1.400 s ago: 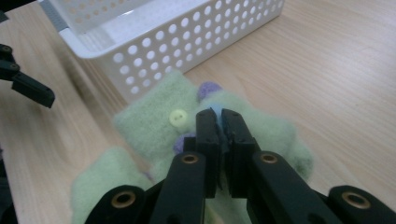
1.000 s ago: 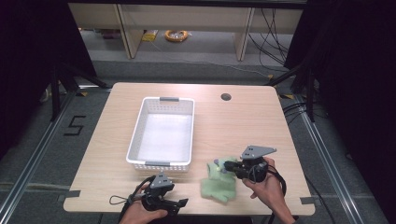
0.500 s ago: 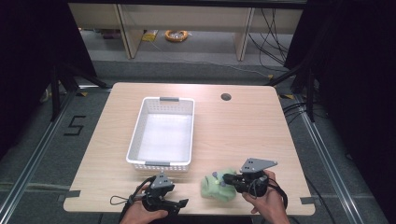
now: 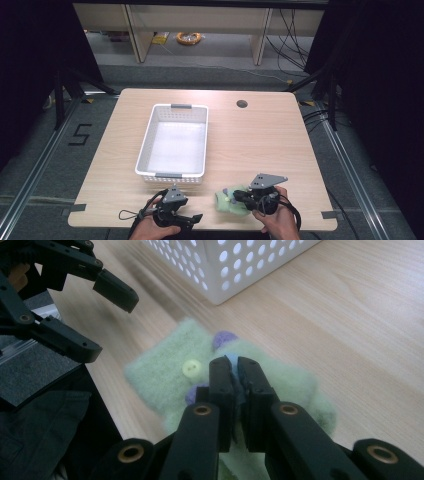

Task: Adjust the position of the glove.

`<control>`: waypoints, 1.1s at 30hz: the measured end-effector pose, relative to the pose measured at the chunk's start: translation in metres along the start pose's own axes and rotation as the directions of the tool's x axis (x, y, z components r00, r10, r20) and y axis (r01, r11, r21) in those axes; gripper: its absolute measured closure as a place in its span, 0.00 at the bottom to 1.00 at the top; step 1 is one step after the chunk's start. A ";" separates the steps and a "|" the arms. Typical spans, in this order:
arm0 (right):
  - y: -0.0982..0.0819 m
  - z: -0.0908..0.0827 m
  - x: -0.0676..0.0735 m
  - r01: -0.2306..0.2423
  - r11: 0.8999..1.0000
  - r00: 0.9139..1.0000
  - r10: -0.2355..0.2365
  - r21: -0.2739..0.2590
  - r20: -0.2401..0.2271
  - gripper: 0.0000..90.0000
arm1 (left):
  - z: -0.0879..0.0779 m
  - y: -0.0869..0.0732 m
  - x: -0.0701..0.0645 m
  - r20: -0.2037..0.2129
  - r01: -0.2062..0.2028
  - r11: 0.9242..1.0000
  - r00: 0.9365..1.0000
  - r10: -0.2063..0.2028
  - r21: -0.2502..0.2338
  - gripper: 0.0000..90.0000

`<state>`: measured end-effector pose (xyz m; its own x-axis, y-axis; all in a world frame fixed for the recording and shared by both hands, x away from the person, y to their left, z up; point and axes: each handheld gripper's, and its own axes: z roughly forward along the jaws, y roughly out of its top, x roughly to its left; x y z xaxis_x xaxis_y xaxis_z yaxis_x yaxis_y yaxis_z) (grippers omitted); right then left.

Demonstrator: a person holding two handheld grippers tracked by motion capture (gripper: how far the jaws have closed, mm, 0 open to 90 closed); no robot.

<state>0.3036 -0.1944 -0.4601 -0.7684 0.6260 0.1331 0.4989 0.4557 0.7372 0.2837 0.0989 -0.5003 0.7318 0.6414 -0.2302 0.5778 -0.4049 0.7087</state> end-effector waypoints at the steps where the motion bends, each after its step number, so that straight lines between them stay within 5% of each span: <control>1: 0.000 0.001 0.000 0.001 1.000 1.000 -0.001 0.008 0.002 0.96 | 0.000 0.000 0.000 0.001 -0.004 1.000 1.000 0.004 0.002 0.27; 6: -0.002 0.010 0.001 -0.007 1.000 1.000 0.007 0.027 0.022 0.96 | 0.002 0.000 -0.003 0.005 0.020 1.000 1.000 -0.020 -0.018 0.28; 13: -0.006 0.016 -0.001 -0.012 0.999 1.000 0.011 0.035 0.016 0.89 | 0.002 0.000 -0.004 0.009 0.001 1.000 1.000 -0.001 -0.002 0.30; 14: -0.006 0.015 -0.001 -0.029 0.999 1.000 0.029 0.045 0.008 0.85 | 0.004 0.001 -0.007 0.014 0.021 0.999 1.000 -0.021 -0.030 0.31; 17: -0.005 0.010 -0.001 -0.044 0.999 0.999 0.044 0.011 0.001 0.78 | 0.006 0.003 -0.011 0.032 0.008 1.000 0.999 -0.007 -0.019 0.36; 18: -0.004 0.007 -0.006 -0.008 1.000 1.000 0.008 -0.017 -0.006 0.78 | 0.008 0.004 -0.014 0.038 0.017 0.999 0.999 -0.016 -0.029 0.36; 27: -0.016 -0.024 -0.019 -0.031 0.999 0.999 0.031 -0.009 0.034 0.75 | 0.020 0.019 -0.035 0.077 -0.042 0.998 0.996 0.045 -0.048 0.45; 33: -0.030 -0.026 -0.023 -0.042 0.999 0.999 0.042 0.011 0.027 0.70 | 0.033 0.029 -0.039 0.045 -0.099 0.995 0.994 0.099 -0.009 0.47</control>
<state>0.2958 -0.2394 -0.4683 -0.7358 0.6611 0.1464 0.5355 0.4358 0.7234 0.2836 0.0406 -0.4925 0.8007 0.5686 -0.1885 0.4996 -0.4604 0.7338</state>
